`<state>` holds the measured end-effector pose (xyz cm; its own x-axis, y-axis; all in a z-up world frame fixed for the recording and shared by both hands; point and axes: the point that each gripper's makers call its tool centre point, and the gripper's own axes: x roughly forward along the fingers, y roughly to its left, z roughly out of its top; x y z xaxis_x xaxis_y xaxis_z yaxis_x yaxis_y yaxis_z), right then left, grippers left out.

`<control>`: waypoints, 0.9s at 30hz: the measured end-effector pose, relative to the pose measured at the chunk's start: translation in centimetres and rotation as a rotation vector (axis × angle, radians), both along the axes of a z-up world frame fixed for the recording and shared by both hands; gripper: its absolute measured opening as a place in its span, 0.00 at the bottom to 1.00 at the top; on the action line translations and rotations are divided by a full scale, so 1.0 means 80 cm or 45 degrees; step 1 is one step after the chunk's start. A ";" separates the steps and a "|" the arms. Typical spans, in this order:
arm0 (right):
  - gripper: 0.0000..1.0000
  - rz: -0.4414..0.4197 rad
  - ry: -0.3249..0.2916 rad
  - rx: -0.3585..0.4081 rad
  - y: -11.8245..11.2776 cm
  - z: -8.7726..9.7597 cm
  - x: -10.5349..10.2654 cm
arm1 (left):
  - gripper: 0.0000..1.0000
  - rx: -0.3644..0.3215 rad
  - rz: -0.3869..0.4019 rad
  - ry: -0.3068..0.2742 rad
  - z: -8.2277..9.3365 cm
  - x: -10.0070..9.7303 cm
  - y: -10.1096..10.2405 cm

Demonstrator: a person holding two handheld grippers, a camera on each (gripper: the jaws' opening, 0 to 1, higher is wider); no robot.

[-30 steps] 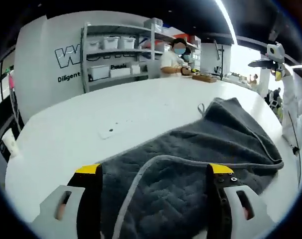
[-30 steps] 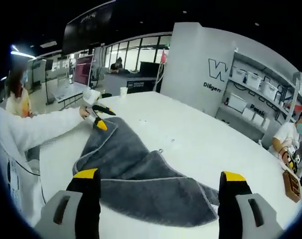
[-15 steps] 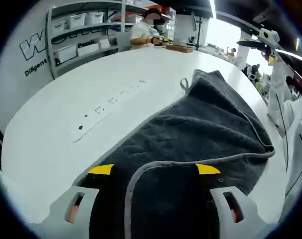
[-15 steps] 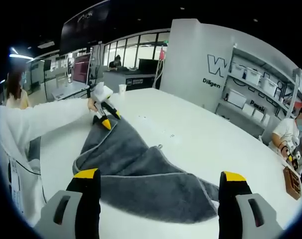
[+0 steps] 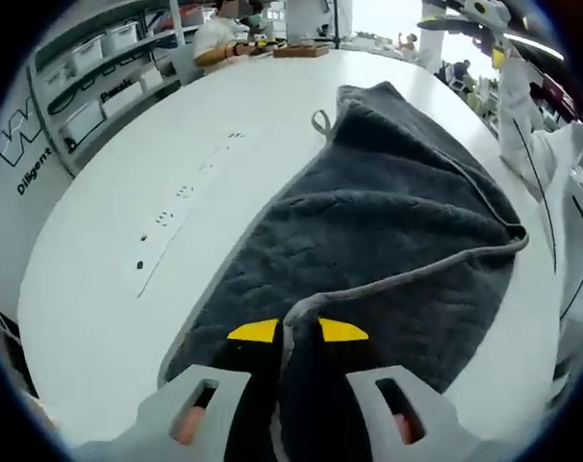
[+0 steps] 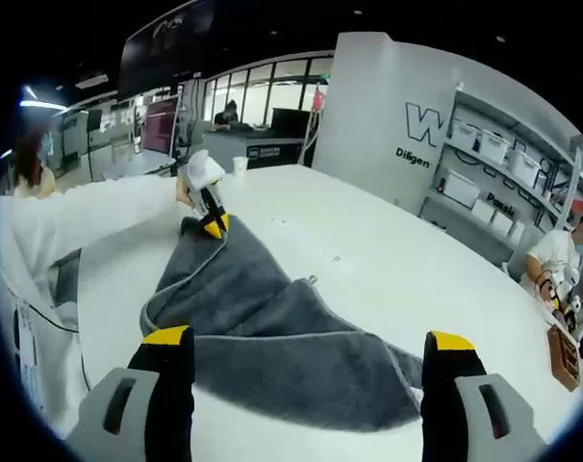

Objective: Open the folded towel by lifting each exposed corner and separating the folded layers until the towel lies flat within the target outline without major curled edges

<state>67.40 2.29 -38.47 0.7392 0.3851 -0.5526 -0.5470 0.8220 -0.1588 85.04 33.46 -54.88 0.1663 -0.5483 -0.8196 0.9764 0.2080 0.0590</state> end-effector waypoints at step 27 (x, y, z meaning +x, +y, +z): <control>0.99 0.028 -0.012 -0.016 0.009 0.003 -0.008 | 0.06 -0.118 0.032 -0.260 0.086 -0.137 0.093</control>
<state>66.72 3.03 -38.20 0.7356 0.3943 -0.5507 -0.5635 0.8075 -0.1745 74.06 40.89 -48.01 0.3387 -0.6131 -0.7138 0.9404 0.2461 0.2348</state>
